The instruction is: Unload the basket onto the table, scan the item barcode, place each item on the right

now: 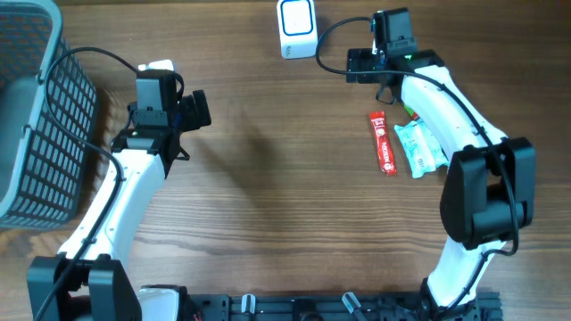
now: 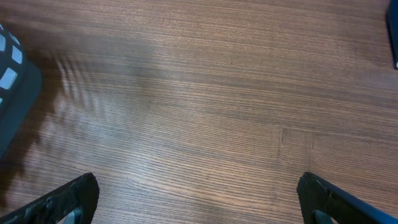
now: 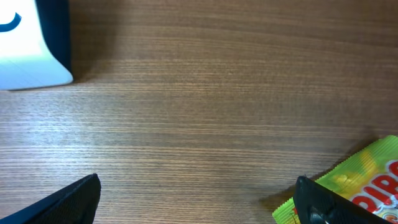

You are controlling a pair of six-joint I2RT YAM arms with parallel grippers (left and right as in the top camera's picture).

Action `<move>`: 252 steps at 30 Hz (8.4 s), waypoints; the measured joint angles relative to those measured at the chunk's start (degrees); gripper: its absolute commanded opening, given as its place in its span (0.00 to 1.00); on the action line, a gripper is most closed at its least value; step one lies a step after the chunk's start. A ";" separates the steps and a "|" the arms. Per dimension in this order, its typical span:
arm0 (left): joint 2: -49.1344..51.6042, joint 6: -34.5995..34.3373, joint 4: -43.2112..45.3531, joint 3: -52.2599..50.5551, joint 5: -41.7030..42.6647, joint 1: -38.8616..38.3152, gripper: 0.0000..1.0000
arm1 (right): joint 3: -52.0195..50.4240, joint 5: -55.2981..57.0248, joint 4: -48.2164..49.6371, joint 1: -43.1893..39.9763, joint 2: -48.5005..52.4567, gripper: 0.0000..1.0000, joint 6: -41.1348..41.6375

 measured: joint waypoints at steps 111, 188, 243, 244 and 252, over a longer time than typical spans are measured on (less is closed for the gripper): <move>0.00 0.00 0.00 0.00 0.00 0.00 1.00 | -88.00 -12.63 28.20 -7.34 -113.24 1.00 10.29; -48.87 0.00 -5.38 0.15 -6.10 0.00 1.00 | -88.00 -12.66 28.20 -10.25 -112.85 1.00 10.29; -84.08 0.22 15.63 -10.40 10.99 4.94 1.00 | -88.00 -12.66 28.20 -10.25 -112.80 1.00 10.29; -84.08 0.22 17.99 -12.26 11.52 4.94 1.00 | -88.00 -12.63 28.20 -10.25 -112.80 0.99 10.29; -84.06 -0.48 39.01 -31.34 15.02 4.94 1.00 | -88.00 -12.63 28.20 -10.25 -112.80 1.00 10.29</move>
